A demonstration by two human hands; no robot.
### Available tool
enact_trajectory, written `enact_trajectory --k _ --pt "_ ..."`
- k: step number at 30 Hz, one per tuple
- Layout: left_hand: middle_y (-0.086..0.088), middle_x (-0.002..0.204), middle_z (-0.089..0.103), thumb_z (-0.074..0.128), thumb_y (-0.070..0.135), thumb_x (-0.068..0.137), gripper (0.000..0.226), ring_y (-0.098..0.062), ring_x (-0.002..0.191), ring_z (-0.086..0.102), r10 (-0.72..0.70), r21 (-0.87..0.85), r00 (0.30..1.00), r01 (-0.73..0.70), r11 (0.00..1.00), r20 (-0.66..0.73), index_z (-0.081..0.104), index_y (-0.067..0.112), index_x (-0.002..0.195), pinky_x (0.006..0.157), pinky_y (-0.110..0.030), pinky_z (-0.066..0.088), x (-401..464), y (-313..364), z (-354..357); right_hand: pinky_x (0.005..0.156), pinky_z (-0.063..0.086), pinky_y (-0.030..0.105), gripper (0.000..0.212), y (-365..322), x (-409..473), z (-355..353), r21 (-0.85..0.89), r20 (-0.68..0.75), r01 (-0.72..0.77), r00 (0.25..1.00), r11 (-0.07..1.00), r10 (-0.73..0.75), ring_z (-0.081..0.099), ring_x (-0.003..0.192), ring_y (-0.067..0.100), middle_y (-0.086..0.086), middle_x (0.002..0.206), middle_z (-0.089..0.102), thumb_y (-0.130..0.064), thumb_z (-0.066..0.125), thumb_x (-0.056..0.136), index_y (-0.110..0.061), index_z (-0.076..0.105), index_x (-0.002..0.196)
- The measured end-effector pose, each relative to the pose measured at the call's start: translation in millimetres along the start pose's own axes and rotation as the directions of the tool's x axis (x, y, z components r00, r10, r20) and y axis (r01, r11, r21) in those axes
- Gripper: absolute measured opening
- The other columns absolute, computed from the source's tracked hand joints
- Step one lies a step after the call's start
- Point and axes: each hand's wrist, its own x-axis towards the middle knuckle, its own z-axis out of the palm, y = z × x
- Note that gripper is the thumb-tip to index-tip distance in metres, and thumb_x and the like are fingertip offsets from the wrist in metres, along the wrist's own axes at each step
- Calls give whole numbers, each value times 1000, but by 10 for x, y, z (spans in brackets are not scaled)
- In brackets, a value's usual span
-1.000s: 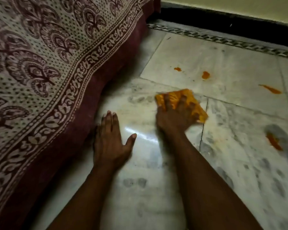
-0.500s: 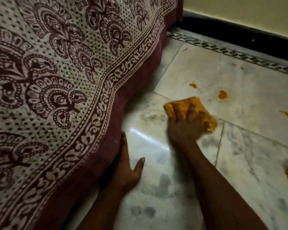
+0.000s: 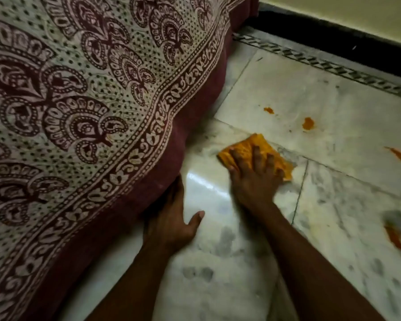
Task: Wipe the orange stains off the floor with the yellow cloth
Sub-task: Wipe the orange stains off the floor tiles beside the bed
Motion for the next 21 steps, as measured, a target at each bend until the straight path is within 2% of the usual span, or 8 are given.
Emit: enact_trajectory --k 2,4,8,10,13,16,19,21 --pt "-6 177 2 36 75 89 105 -26 164 5 82 39 996 -81 996 -25 4 15 168 132 -50 15 2 -32 18 124 -1 67 56 -313 58 115 34 -13 50 999 998 -50 2 161 43 1 177 8 -65 27 101 -57 30 157" --pt "-7 177 11 40 70 88 102 -25 164 11 131 62 991 -129 990 -29 14 11 168 132 -46 17 13 -40 6 123 5 65 53 -296 -77 144 -19 -34 234 971 972 -235 8 161 41 -1 177 13 -64 29 103 -58 31 155" --pt "-7 175 21 49 62 88 96 -23 160 24 240 70 970 -237 969 -40 27 8 165 129 -38 21 11 -48 7 107 39 60 52 348 -591 -100 -21 61 534 844 845 -532 44 148 43 5 166 42 -55 34 101 -48 50 150" --pt "-9 173 27 53 57 88 93 -25 159 29 280 61 958 -277 959 -65 32 7 163 127 -44 30 -24 -31 -9 107 43 60 53 643 -704 -323 127 143 407 895 905 -423 53 141 42 11 159 52 -48 37 99 -36 59 146" --pt "-8 173 25 54 57 91 92 -24 160 27 273 55 959 -270 961 -69 28 9 164 125 -45 35 -176 19 -17 108 47 38 34 707 -593 -685 392 128 202 954 897 -271 64 126 25 5 138 68 -30 52 108 -27 63 141" --pt "-7 176 16 51 64 93 97 -23 163 18 226 26 971 -225 974 -78 19 10 167 130 -41 22 -559 184 132 79 48 27 24 505 -513 -1002 637 56 147 970 757 -236 67 92 13 -4 108 72 -36 53 107 -27 65 126" --pt "-8 176 18 53 66 92 99 -22 163 19 174 7 976 -175 985 -131 21 9 166 130 -42 23 -770 291 310 81 55 25 19 257 -469 -1008 866 116 -28 983 500 -145 72 94 8 -1 109 74 -25 54 109 -25 71 117" --pt "-9 176 16 55 65 89 102 -24 163 18 127 28 981 -124 992 -149 20 8 166 130 -45 24 -726 282 324 88 59 33 19 165 -431 -859 836 141 -62 985 546 -104 74 97 9 0 110 77 -26 57 107 -24 72 118"
